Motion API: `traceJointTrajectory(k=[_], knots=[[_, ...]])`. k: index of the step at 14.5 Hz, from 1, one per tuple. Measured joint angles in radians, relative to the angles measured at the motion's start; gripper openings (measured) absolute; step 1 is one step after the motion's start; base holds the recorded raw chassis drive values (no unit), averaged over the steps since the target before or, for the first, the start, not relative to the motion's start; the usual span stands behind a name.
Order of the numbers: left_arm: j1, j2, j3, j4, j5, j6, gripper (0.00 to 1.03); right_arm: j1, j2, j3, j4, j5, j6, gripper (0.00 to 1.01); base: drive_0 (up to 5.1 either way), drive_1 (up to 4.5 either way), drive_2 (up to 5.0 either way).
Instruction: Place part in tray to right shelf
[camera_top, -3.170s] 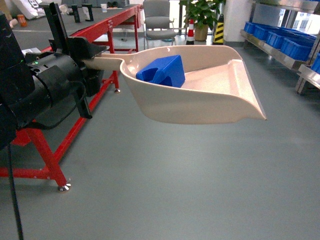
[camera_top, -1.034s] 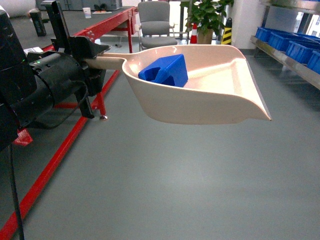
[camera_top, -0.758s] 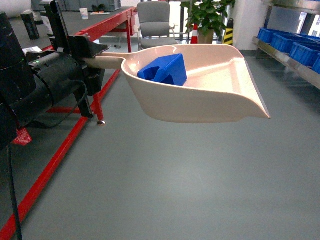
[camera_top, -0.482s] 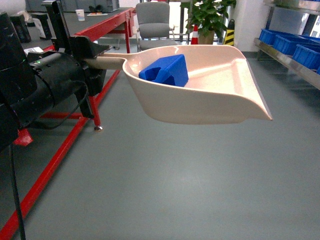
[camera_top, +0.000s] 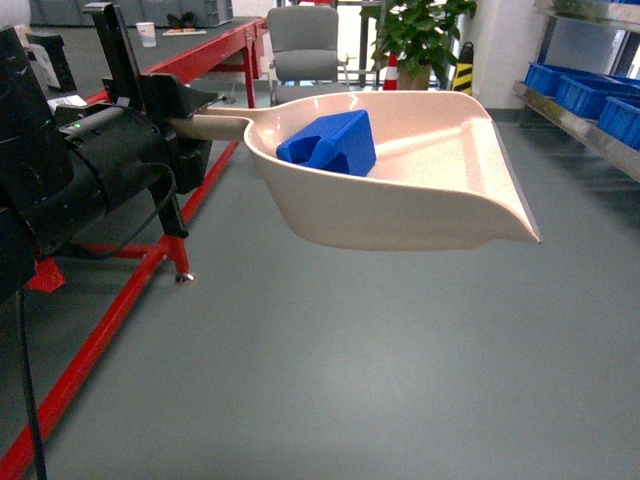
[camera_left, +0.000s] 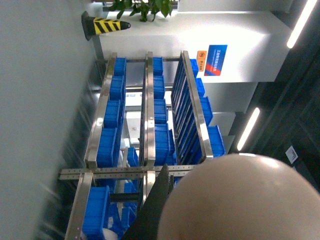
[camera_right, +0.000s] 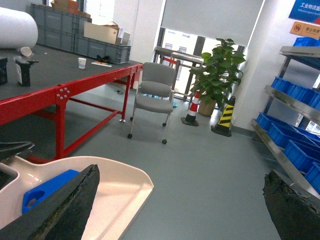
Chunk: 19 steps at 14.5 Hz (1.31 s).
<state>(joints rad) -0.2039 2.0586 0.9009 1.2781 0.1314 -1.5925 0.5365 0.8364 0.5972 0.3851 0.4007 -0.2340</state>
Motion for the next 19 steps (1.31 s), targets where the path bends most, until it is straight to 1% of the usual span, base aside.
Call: traceJointTrajectory(k=[18,19], knots=[[0.004,-0.001,0.004,0.003,-0.002,0.000,0.12,0.000,0.003,0.001,-0.002,-0.001,0.000,0.98,0.0,4.30,-4.2],[0.010,0.001,0.004,-0.010,-0.008,0.002,0.12,0.000,0.013,0.001,-0.006,-0.001,0.000,0.98,-1.8,-1.81,-1.8]])
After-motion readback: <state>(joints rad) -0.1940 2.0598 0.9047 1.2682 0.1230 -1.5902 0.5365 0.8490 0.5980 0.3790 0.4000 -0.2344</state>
